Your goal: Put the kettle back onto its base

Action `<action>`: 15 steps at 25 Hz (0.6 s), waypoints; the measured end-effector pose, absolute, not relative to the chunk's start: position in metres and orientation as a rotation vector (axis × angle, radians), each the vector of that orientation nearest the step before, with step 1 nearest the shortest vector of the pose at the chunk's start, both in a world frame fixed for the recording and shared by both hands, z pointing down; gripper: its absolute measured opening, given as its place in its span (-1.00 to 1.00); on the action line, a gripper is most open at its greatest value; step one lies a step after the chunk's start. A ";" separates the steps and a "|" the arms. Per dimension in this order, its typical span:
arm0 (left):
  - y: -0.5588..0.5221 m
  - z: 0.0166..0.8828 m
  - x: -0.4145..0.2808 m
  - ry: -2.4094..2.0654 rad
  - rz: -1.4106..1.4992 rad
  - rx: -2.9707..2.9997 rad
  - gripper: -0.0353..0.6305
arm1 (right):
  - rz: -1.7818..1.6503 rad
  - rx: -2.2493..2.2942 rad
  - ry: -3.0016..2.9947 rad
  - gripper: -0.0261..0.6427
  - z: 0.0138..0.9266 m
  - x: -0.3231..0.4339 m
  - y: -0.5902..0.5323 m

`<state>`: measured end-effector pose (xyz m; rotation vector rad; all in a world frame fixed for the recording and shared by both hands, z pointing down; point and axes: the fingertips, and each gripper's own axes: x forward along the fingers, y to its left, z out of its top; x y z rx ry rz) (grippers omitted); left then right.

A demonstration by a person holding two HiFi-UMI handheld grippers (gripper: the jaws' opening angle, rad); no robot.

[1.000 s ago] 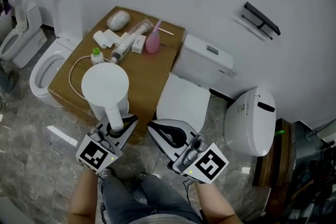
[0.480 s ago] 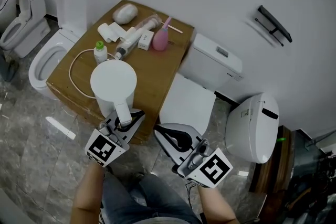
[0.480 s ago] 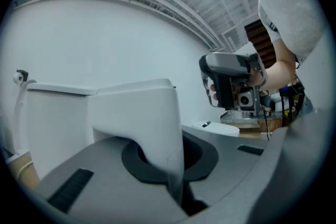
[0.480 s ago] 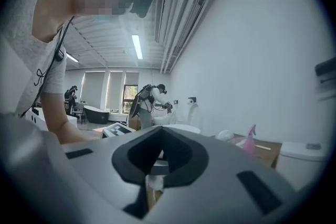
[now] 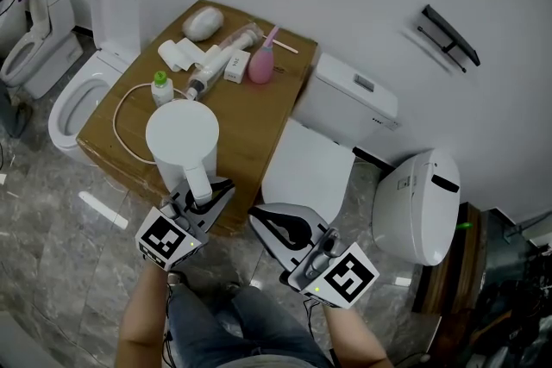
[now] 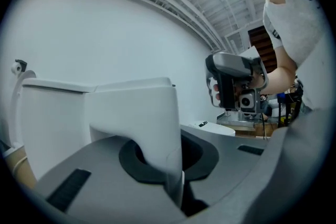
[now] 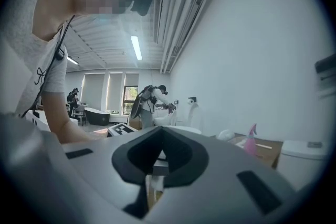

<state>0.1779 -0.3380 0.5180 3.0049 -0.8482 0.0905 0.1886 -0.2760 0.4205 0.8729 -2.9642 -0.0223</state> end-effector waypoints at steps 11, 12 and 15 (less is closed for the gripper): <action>-0.325 0.527 0.158 -0.790 0.377 3.003 -0.53 | 0.016 0.888 -2.965 -0.90 0.401 0.187 -0.270; -0.326 0.525 0.152 -0.807 0.366 2.996 -0.53 | 0.030 0.892 -2.960 -0.90 0.401 0.187 -0.269; -0.324 0.522 0.139 -0.838 0.362 2.983 -0.50 | 0.052 0.897 -2.955 -0.90 0.399 0.185 -0.268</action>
